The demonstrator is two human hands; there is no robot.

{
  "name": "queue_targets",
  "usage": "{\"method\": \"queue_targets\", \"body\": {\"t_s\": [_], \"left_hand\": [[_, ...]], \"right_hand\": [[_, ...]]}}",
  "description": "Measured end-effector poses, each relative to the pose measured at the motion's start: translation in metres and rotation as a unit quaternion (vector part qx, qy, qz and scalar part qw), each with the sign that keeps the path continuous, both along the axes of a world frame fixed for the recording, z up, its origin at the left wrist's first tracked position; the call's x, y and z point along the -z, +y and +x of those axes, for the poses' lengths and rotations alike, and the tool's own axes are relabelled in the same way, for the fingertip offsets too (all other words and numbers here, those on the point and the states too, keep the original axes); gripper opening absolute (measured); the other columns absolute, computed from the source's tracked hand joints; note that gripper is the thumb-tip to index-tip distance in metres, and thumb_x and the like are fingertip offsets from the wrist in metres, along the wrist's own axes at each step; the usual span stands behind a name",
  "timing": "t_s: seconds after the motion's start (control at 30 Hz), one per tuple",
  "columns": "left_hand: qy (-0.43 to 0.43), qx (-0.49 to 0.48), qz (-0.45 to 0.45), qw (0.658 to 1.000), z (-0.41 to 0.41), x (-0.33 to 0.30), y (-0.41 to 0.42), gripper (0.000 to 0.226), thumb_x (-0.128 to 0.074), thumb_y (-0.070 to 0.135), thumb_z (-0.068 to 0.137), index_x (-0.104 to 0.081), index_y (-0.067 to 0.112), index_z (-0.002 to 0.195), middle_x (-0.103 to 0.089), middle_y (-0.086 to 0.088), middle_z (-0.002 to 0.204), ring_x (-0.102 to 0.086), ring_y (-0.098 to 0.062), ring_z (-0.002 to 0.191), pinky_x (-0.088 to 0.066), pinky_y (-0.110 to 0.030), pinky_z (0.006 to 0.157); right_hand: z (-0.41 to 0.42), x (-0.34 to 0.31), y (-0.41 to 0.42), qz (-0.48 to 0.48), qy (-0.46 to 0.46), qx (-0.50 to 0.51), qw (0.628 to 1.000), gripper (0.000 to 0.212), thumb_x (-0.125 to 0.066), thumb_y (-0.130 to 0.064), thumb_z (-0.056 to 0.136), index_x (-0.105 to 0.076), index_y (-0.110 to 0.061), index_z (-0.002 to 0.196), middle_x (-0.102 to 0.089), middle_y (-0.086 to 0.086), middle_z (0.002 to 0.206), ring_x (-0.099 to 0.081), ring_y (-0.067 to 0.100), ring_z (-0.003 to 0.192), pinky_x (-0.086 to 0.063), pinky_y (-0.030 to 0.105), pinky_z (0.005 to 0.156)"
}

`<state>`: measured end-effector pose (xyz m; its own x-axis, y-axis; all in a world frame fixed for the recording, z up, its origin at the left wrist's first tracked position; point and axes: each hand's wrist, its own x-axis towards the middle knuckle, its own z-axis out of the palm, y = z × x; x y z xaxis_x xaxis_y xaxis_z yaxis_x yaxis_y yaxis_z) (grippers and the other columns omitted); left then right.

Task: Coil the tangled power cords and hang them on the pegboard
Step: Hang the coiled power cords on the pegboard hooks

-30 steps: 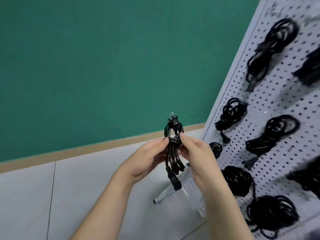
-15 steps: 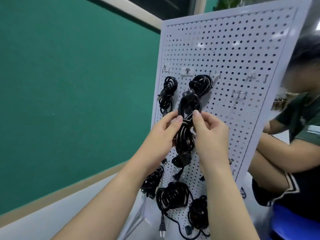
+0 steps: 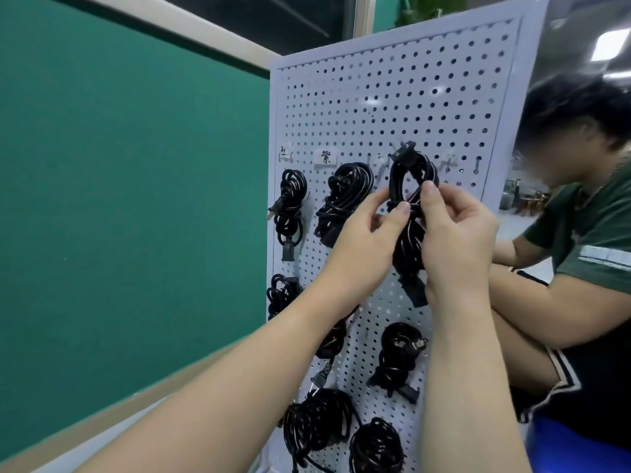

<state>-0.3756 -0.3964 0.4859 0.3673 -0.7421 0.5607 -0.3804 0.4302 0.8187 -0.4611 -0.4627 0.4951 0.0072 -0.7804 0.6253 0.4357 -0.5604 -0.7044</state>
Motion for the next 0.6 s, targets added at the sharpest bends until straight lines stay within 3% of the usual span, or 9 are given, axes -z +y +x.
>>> {"method": "queue_targets", "body": {"t_s": [0.07,0.17,0.23,0.33,0.43,0.53,0.6], "left_hand": [[0.0,-0.001,0.011,1.0,0.002,-0.001,-0.009,0.045,-0.05,0.04,0.107,-0.046,0.028,0.15,-0.049,0.037,0.107,-0.046,0.033,0.091,-0.038,-0.002,0.09],[-0.004,-0.004,0.028,1.0,0.004,0.0,-0.019,0.041,-0.049,0.04,0.108,-0.05,0.029,0.148,-0.054,0.034,0.103,-0.052,0.027,0.088,-0.041,-0.007,0.084],[-0.005,0.005,0.032,0.999,0.006,0.004,-0.027,0.032,-0.048,0.033,0.109,-0.054,0.027,0.14,-0.06,0.027,0.098,-0.058,0.023,0.078,-0.044,-0.004,0.073],[-0.018,0.008,0.038,0.999,0.009,0.01,-0.033,0.034,-0.046,0.03,0.11,-0.054,0.02,0.141,-0.06,0.026,0.104,-0.057,0.028,0.084,-0.041,0.003,0.073],[-0.007,0.012,0.03,0.999,0.009,0.015,-0.035,0.033,-0.049,0.031,0.109,-0.057,0.022,0.139,-0.071,0.013,0.113,-0.067,0.008,0.1,-0.049,-0.009,0.086],[-0.006,0.035,0.044,0.998,0.007,0.022,-0.034,0.026,-0.054,0.033,0.107,-0.056,0.028,0.133,-0.072,-0.002,0.103,-0.067,-0.008,0.086,-0.054,-0.025,0.081],[-0.007,0.043,0.046,0.998,0.005,0.026,-0.034,0.024,-0.054,0.032,0.107,-0.052,0.031,0.131,-0.07,-0.012,0.103,-0.064,-0.009,0.078,-0.055,-0.024,0.073]], "right_hand": [[0.004,0.002,-0.007,0.008,-0.005,0.005,1.0,0.023,-0.065,-0.019,0.102,-0.07,0.0,0.114,-0.077,0.001,0.09,-0.072,0.003,0.082,-0.057,0.023,0.079],[0.007,0.008,-0.017,0.026,-0.01,0.007,1.0,0.019,-0.063,-0.019,0.102,-0.071,-0.003,0.109,-0.079,0.008,0.094,-0.076,0.015,0.09,-0.061,0.037,0.089],[0.006,0.012,-0.019,0.025,-0.005,0.01,1.0,0.014,-0.061,-0.017,0.103,-0.072,-0.008,0.104,-0.079,0.006,0.094,-0.076,0.022,0.093,-0.061,0.039,0.088],[0.006,0.014,-0.019,0.01,0.007,0.036,0.999,0.012,-0.061,-0.017,0.103,-0.07,-0.01,0.107,-0.078,0.005,0.096,-0.076,0.014,0.09,-0.06,0.03,0.083],[0.006,0.018,-0.02,0.003,-0.006,0.067,0.998,0.007,-0.064,-0.018,0.102,-0.066,-0.014,0.107,-0.074,-0.001,0.093,-0.071,-0.004,0.08,-0.053,0.015,0.074],[0.004,0.027,-0.021,0.017,-0.031,0.105,0.994,0.015,-0.066,-0.018,0.101,-0.062,-0.006,0.11,-0.067,-0.008,0.086,-0.065,-0.012,0.069,-0.048,0.009,0.066],[0.003,0.033,-0.022,0.024,-0.037,0.107,0.993,0.016,-0.065,-0.015,0.101,-0.062,-0.004,0.111,-0.068,-0.005,0.088,-0.067,-0.01,0.07,-0.049,0.009,0.067]]}}
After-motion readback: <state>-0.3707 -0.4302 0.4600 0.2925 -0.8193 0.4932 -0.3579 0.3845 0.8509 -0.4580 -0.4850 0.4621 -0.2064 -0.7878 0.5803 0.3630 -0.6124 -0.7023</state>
